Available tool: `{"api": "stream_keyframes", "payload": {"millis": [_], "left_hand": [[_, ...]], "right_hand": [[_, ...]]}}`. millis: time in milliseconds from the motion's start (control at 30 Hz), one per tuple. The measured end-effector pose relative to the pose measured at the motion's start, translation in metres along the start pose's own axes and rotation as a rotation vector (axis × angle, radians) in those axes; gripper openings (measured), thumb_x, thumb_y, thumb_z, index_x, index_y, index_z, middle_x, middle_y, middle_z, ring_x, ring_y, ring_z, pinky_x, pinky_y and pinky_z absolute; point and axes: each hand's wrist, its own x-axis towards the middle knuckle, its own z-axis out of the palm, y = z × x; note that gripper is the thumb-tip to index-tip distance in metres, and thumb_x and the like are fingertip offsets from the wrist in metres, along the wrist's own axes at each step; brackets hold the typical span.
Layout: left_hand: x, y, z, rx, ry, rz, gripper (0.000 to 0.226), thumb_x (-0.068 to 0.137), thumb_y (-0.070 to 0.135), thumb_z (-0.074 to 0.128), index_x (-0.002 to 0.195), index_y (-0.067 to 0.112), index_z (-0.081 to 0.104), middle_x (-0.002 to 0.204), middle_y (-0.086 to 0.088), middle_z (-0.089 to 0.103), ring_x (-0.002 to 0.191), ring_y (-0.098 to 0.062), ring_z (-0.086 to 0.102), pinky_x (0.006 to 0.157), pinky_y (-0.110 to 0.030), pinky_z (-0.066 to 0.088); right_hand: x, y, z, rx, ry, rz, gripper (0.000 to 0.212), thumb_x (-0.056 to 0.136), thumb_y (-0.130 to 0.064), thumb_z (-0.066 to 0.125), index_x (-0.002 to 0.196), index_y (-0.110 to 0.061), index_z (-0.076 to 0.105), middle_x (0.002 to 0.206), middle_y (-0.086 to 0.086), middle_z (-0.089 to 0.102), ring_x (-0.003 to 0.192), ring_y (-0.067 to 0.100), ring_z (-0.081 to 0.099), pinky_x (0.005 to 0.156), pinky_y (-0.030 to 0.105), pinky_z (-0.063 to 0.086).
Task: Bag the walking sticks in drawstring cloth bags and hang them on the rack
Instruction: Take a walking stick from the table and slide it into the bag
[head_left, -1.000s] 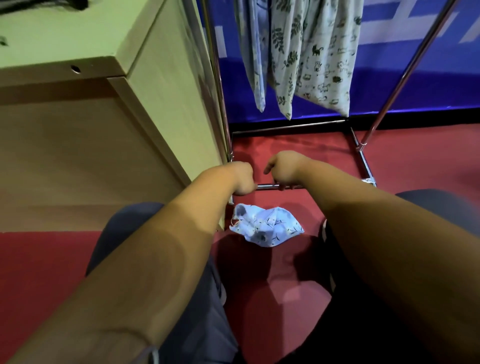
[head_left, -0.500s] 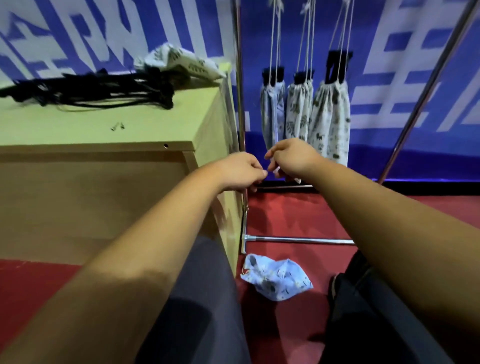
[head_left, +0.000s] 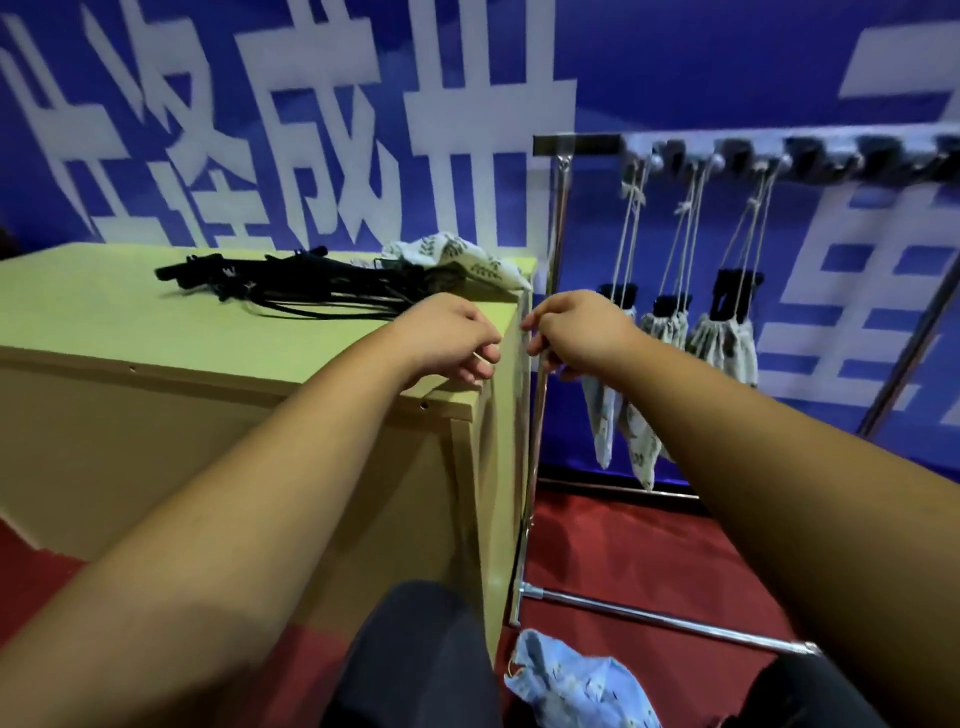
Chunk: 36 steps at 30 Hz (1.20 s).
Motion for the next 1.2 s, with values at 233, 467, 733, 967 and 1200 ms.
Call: {"api": "stream_keyframes", "payload": {"millis": [233, 467, 733, 967, 1200], "left_hand": [[0.035, -0.031, -0.064, -0.232, 0.223, -0.100, 0.018, 0.105, 0.008, 0.056, 0.114, 0.000, 0.070, 0.108, -0.022, 0.077, 0.082, -0.021, 0.076, 0.082, -0.038, 0.065], [0.093, -0.076, -0.113, -0.408, 0.357, -0.220, 0.026, 0.105, 0.009, 0.055, 0.128, -0.005, 0.059, 0.120, -0.019, 0.070, 0.099, -0.024, 0.076, 0.079, -0.034, 0.062], [0.140, -0.101, -0.144, -0.823, 0.445, -0.324, 0.032, 0.107, 0.010, 0.048, 0.138, 0.001, 0.049, 0.136, -0.016, 0.059, 0.097, -0.031, 0.071, 0.075, -0.043, 0.059], [0.158, -0.115, -0.156, -1.053, 0.389, -0.264, 0.034, 0.109, 0.018, 0.054, 0.136, -0.002, 0.050, 0.131, -0.011, 0.066, 0.123, -0.027, 0.064, 0.103, -0.039, 0.054], [0.166, -0.111, -0.166, -1.206, 0.421, -0.265, 0.015, 0.106, 0.018, 0.061, 0.102, 0.007, 0.053, 0.090, -0.010, 0.059, 0.086, -0.022, 0.062, 0.097, -0.037, 0.056]], "right_hand": [[0.054, -0.041, 0.044, -0.237, 0.044, -0.201, 0.027, 0.103, -0.016, 0.053, 0.111, -0.017, 0.079, 0.093, -0.006, 0.071, 0.090, 0.016, 0.068, 0.076, 0.032, 0.056], [0.114, -0.067, 0.086, -0.319, 0.119, -0.294, 0.026, 0.095, -0.013, 0.054, 0.097, -0.013, 0.080, 0.095, 0.007, 0.078, 0.089, 0.027, 0.072, 0.083, 0.046, 0.063], [0.180, -0.085, 0.133, -0.492, 0.020, -0.421, 0.035, 0.098, -0.015, 0.061, 0.131, -0.018, 0.071, 0.123, 0.004, 0.071, 0.112, 0.024, 0.065, 0.102, 0.041, 0.056], [0.205, -0.087, 0.159, -0.869, 0.115, -0.418, 0.029, 0.102, -0.022, 0.056, 0.124, -0.025, 0.074, 0.131, 0.001, 0.062, 0.122, 0.033, 0.045, 0.090, 0.040, 0.037], [0.196, -0.092, 0.156, -0.740, 0.133, -0.494, 0.029, 0.107, -0.035, 0.056, 0.131, -0.023, 0.064, 0.139, 0.005, 0.055, 0.129, 0.033, 0.044, 0.110, 0.048, 0.037]]}}
